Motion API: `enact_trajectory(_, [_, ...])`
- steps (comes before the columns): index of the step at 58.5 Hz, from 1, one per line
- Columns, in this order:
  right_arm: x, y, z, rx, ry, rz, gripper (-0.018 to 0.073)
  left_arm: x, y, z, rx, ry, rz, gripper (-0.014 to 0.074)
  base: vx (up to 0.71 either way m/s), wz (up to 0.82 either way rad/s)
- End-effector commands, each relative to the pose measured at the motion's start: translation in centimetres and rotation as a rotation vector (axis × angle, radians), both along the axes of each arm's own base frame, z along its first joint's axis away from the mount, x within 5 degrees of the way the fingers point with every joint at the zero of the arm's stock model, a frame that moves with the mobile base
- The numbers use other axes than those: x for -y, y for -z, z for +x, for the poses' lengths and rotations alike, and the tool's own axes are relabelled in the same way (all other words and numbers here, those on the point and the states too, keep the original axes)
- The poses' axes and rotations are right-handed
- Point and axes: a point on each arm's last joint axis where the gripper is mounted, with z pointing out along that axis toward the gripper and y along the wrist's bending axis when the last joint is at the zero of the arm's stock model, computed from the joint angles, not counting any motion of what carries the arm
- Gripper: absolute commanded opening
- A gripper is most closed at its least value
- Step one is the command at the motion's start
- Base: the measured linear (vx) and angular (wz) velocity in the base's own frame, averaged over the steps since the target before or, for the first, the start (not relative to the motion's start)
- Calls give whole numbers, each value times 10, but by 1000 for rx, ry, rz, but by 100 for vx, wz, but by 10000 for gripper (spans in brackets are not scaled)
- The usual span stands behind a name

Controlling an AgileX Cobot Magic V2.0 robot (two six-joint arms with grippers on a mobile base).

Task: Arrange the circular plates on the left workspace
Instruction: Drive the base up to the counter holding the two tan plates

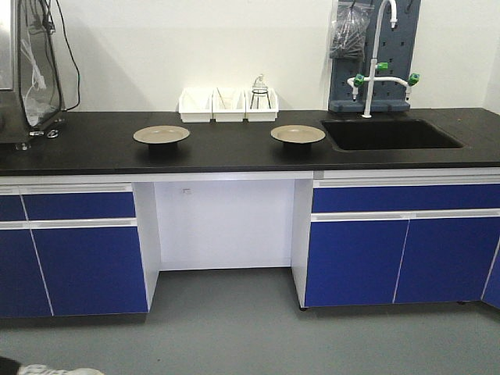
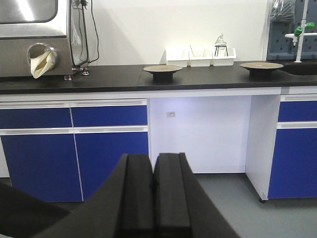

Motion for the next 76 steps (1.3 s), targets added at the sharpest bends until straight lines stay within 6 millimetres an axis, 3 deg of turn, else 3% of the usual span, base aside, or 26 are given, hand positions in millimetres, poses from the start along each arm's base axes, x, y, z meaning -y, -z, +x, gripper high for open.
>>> enact_trajectory(1, [0,-6,0,92,3,-8,0,0,-4,-1,84,5,-2,3,0,0])
enact_trajectory(76, [0,-6,0,92,3,-8,0,0,-4,-1,84,5,-2,3,3,0])
